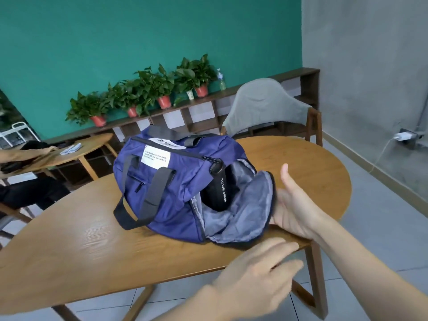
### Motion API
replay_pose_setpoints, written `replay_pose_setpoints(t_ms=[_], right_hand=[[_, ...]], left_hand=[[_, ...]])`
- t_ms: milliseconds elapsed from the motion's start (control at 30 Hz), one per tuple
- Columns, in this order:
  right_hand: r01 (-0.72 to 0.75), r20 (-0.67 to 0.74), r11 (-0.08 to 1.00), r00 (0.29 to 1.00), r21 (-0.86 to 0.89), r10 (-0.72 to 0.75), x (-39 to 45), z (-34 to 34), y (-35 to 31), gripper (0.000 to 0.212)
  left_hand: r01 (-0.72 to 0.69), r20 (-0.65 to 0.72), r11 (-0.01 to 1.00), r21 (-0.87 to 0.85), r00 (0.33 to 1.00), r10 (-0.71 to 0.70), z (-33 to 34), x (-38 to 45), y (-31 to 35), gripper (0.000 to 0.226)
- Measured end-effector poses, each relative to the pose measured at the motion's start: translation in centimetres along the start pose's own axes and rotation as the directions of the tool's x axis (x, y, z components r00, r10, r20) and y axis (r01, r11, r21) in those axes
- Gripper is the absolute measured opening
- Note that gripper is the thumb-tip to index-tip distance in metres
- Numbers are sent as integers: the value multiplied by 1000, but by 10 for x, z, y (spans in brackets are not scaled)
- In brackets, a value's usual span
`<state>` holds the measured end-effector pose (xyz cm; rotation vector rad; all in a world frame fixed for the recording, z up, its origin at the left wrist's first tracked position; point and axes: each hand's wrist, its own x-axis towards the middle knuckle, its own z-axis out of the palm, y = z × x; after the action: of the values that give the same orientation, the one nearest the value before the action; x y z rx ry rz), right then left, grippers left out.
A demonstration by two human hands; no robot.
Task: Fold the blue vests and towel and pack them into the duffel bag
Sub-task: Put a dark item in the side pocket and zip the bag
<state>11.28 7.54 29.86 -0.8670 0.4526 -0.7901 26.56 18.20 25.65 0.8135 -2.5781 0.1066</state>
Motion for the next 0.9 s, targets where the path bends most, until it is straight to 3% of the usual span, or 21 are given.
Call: replay_pose_setpoints(t_ms=[100,167,233,300,367,433,533,600,700,900], right_hand=[[13,66,998,998,57,-17,14,-6,-17,109],[21,40,999,999,25,-22,23,-15,-24,112],[46,-48,998,998,-45,-48,31,-19,-26,104],[98,-251,970,956,-221,-153,41,-22,-21,75],[93,-459,892,831,-442,-314,54,-30,-14,32],[17,-509,867,804,-498,-308,65,-36,-4,38],[-35,-406,912,902,-410,-147,75,-35,9,53],[-42,-374,911,919,-411,-126,81,-30,13,43],[-61,-395,914,912,-401,-112,91,-27,15,12],[-61,-511,953,853,-296,-104,96,-42,10,15]], left_hand=[[132,-108,989,72,986,-124,-9,11,-26,30],[203,-122,966,162,975,-185,-25,25,-54,35],[199,-66,913,355,980,-187,-44,38,-84,40],[74,91,794,603,983,-160,-64,50,-110,46],[-89,259,669,738,952,-160,-82,58,-128,50],[-214,357,591,778,924,-135,-96,57,-141,51],[-300,410,542,785,908,-92,-114,57,-151,59],[-312,430,535,785,896,-108,-125,58,-156,65],[-264,419,587,765,897,-143,-136,59,-162,70],[-75,339,732,677,915,-220,-141,63,-159,67]])
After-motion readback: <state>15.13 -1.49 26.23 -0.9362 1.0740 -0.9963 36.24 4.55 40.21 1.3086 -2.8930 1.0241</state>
